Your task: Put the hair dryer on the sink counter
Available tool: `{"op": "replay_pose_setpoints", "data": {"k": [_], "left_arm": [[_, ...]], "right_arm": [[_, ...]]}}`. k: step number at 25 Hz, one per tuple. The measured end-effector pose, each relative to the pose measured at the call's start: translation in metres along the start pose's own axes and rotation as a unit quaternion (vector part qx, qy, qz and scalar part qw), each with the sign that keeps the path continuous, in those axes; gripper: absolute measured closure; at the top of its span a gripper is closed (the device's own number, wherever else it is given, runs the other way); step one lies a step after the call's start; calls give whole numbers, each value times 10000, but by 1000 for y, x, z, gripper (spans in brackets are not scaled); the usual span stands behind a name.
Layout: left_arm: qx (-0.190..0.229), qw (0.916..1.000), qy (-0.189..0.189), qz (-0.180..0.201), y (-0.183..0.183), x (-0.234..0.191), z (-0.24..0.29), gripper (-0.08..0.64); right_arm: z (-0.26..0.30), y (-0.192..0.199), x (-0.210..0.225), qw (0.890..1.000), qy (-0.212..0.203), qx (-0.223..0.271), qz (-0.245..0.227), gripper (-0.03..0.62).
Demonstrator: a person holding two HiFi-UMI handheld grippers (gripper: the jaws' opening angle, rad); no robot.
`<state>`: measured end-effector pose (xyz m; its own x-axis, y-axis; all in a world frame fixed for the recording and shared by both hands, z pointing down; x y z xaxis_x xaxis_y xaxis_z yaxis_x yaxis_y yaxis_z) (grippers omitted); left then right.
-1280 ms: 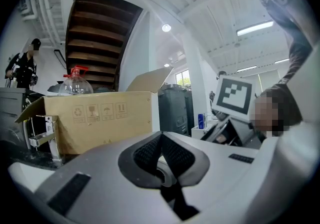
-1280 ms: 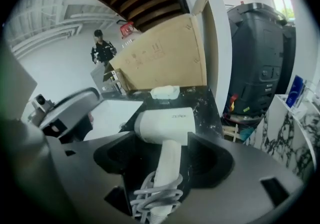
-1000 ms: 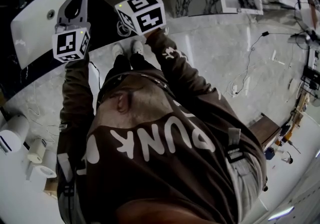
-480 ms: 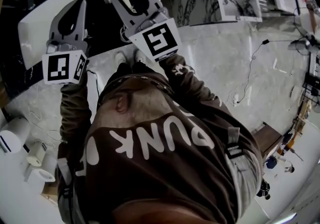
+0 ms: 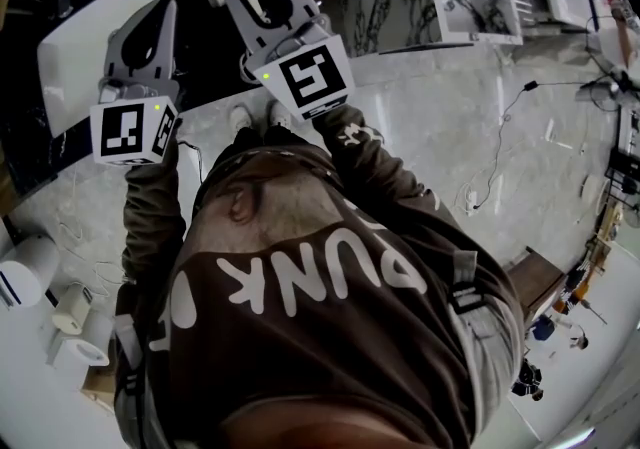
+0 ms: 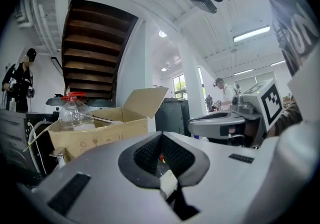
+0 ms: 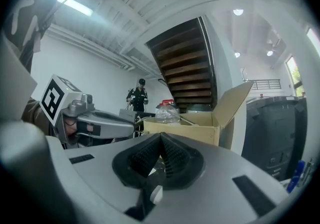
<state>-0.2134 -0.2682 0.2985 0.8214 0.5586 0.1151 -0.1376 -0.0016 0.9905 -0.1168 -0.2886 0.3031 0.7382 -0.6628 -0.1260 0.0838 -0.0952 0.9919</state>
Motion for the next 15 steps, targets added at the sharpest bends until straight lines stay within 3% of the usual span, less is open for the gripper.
{"op": "replay_pose_setpoints", "data": {"k": [15], "left_arm": [[91,9999,-122,41,-2,-1,-2,566]], "right_arm": [[-1,2,-1,10000,3,-33,38,584]]}}
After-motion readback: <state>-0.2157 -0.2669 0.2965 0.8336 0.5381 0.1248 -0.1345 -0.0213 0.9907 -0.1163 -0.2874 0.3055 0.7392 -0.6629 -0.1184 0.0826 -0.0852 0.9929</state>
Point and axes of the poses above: the fingertips, and each gripper's own axes: z forward along the fingers, x to its right, y out of its underside, the point moved 3 cm from there along -z, backward along the fingers, and after that the axes turned 9 degrees about y, right-handed, at the moved point
